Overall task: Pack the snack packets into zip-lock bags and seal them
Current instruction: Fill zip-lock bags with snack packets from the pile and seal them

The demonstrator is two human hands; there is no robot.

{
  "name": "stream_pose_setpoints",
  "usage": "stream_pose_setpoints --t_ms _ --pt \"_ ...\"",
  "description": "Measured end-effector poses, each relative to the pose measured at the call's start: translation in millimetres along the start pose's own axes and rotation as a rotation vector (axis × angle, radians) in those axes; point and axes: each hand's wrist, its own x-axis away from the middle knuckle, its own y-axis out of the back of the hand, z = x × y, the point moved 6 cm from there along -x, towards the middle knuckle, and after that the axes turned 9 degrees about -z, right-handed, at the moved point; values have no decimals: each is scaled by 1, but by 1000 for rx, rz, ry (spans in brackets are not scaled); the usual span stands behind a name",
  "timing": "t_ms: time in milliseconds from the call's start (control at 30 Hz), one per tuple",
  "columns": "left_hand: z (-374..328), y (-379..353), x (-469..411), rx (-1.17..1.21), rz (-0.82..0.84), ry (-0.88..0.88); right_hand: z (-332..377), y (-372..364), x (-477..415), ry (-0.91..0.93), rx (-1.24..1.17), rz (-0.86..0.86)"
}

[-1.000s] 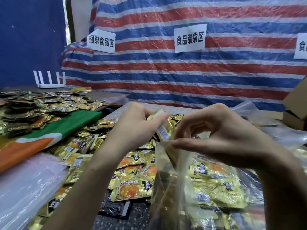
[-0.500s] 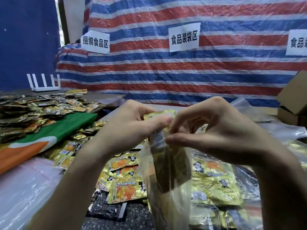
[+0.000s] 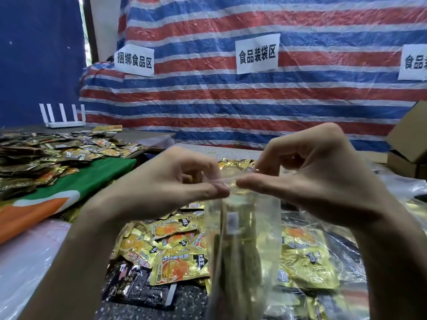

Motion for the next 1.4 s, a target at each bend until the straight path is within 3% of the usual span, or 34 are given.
stream_pose_setpoints --t_ms 100,200,267,467,700,800,933,1067,1233,1400 --pt "-11 5 1 176 -33 -108 4 -1 4 16 -21 99" --pt "-10 6 2 253 -51 -109 -21 -16 13 -240 84 405" --pt "-5 10 4 253 -53 -80 -37 -24 18 -369 98 519" --pt "6 31 12 220 -74 0 -41 -5 11 -302 134 348" --pt "23 46 18 -84 -118 148 -34 -13 16 -368 -71 439" --pt "18 54 22 -171 -123 127 -31 -13 15 -366 -92 404" --pt "13 66 30 -66 -129 84 -27 -10 11 -348 -109 320" --pt "25 74 32 6 -169 154 -29 -10 15 -388 -99 365" --pt "38 69 32 -131 -81 257 -32 -12 15 -417 -94 351" --pt "39 72 33 -231 -80 241 -33 -11 9 -395 -71 272"
